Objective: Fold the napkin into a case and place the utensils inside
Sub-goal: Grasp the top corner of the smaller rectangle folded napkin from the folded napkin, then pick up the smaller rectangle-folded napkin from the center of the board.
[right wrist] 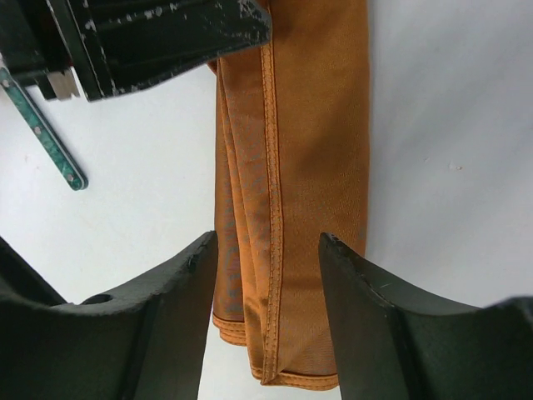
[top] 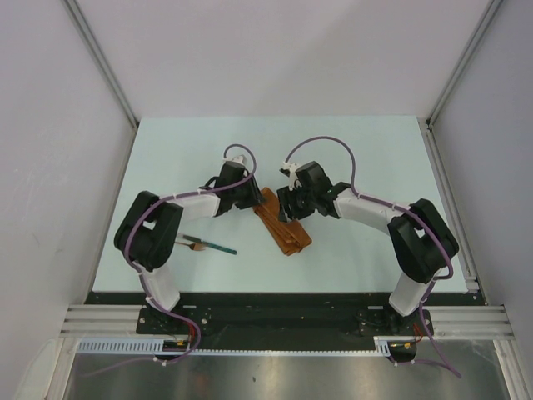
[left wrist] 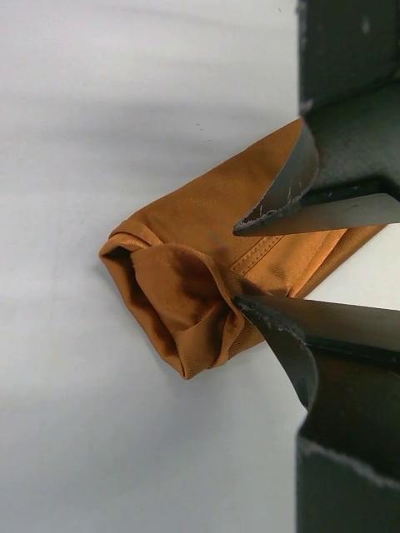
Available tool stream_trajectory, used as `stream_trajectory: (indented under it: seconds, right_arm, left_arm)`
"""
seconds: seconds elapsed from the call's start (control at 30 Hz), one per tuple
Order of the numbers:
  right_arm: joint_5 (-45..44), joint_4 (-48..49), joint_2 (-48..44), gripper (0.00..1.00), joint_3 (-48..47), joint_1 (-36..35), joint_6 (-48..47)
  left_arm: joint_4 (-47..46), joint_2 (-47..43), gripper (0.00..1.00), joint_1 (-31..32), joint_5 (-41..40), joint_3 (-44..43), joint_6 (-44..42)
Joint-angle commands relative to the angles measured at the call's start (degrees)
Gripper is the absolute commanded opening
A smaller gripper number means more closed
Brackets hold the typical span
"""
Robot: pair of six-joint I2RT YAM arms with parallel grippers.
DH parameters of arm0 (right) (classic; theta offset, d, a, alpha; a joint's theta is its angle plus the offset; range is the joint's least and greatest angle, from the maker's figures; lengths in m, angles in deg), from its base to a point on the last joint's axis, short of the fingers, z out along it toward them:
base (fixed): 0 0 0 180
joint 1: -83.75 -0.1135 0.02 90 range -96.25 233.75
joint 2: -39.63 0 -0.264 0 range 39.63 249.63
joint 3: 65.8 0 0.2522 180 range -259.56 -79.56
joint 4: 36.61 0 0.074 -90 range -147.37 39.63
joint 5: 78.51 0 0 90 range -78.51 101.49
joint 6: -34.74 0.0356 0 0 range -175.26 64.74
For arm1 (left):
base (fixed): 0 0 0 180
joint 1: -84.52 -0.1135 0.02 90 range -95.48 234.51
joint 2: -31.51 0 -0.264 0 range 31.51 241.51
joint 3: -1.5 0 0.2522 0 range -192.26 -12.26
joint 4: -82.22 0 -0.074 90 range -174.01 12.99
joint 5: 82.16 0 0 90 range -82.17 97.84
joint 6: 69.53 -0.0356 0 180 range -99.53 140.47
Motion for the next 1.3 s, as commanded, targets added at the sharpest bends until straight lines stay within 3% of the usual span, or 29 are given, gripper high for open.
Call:
stream_trajectory:
  seconds: [0.0,0.57,0.8,1.03,1.27]
  right_arm:
    - [-2.97,-0.54,0.1,0.57,-1.16,-0.8,-3.11]
    - [-3.31,0.52,2.29,0.58,-3.18,-1.59,-3.81]
    - [-5.07,-1.94,3.78,0.59,-6.69,-3.52,-6.36]
    - [-7.62,-5.89,7.83,0.62,-11.53,-6.69,-8.04]
    - [-10.51,-9.32,12.22,0.7,-16.1,-8.44,-8.82]
  left_arm:
    - [-0.47,-2.94,0.4,-1.32,1.71,0.22,1.18]
    - [-0.56,-10.32,0.4,-3.08,0.84,1.81,2.32]
    - [-0.99,-10.67,0.33,-4.66,1.1,4.43,4.6]
    - [5.14,-19.01,0.35,-6.68,-8.02,8.04,10.14]
    - [6.74,-26.75,0.38,-7.38,-7.96,10.15,10.58]
